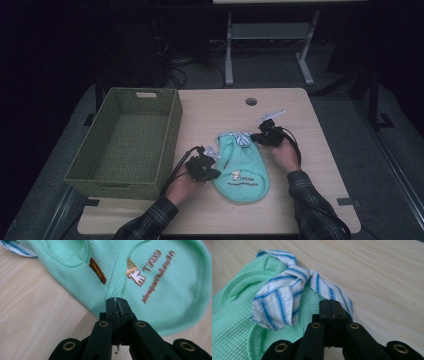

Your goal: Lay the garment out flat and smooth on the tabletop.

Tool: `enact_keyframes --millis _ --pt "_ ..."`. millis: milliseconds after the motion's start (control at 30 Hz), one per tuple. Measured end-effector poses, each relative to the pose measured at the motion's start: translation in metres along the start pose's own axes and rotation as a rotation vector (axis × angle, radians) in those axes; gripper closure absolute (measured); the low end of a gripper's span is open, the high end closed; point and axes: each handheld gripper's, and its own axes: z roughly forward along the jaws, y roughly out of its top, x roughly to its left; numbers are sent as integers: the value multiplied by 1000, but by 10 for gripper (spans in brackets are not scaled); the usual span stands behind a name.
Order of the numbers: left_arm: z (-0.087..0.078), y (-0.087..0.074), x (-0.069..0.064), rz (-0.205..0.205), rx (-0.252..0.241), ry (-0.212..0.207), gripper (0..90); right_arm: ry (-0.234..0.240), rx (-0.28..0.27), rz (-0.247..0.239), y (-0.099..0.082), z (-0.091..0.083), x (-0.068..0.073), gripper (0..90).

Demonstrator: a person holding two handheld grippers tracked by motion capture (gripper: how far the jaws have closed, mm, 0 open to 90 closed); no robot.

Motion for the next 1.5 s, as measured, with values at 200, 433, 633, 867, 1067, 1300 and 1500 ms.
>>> enact_keyframes --millis 200,433,633,867,1067,1300,1500 --pt "4 -2 -13 9 -10 -24 889 -39 11 -16 5 2 -9 893" --pt "1 -1 -9 -1 -32 -36 800 -14 -26 -2 2 -3 -8 807" --pt "-3 3 -3 -17 -55 -42 815 10 -58 9 -7 -21 -7 869" --pt "-4 10 4 -32 -64 -31 897 30 -93 12 -22 -46 -2 898" --pt "-4 22 20 -73 -83 5 896 46 -92 -14 -39 -59 13 898" --pt "2 41 44 -99 -89 56 896 86 -87 -39 -59 -69 35 898" --pt "11 63 62 -103 -105 97 896 102 -52 -52 -72 -67 46 898"
